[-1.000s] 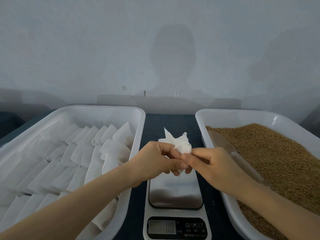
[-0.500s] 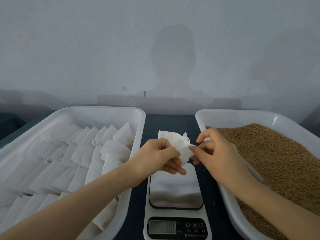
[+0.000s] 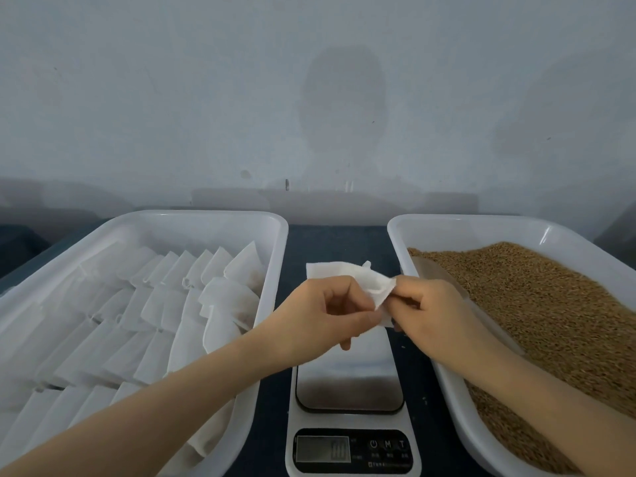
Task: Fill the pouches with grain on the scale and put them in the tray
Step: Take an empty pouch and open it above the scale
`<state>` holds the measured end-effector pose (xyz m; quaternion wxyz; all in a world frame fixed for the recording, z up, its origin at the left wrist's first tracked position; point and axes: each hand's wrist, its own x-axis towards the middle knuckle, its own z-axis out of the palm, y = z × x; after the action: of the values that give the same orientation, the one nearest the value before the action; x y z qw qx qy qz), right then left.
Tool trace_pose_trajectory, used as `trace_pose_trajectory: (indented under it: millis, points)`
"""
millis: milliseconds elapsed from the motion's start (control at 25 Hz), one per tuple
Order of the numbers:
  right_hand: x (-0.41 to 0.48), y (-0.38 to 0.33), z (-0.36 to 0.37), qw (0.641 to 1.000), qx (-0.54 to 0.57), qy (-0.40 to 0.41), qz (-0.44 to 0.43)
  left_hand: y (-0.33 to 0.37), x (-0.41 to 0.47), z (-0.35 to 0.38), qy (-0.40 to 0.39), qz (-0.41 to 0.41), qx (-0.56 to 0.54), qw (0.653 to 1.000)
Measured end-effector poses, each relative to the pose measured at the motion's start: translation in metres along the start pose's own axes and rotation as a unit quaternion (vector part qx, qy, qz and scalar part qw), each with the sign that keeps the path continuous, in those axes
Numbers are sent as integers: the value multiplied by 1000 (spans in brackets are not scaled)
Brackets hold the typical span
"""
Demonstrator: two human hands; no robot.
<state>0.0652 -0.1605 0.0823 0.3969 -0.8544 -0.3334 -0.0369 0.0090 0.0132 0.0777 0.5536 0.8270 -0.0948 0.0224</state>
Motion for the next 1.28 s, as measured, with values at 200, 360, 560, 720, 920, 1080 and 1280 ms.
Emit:
trace_pose_trajectory:
  millis: [200,360,560,720,920,1080,1280]
  points:
    - [2,2,-10,995,62,24,68,-1,8,-14,241,-73,-14,968]
    - [0,2,-9,995,55,9,81,1,5,-22,156,-110,-5,982]
    - [3,0,-12,982,109,19,155,2,7,-19,158,-78,-13,984]
    - [3,-4,-14,975,144,4,170,-3,8,-16,192,-80,68,976]
    - [-4,-17,-13,990,96,-53,93,-2,2,-2,151,179,354,905]
    - [-4,-22,-11,996,32,-67,58,-9,5,17,77,167,395,900]
    - [-4,-17,-9,996,26,-72,36,-18,6,13,84,129,347,925]
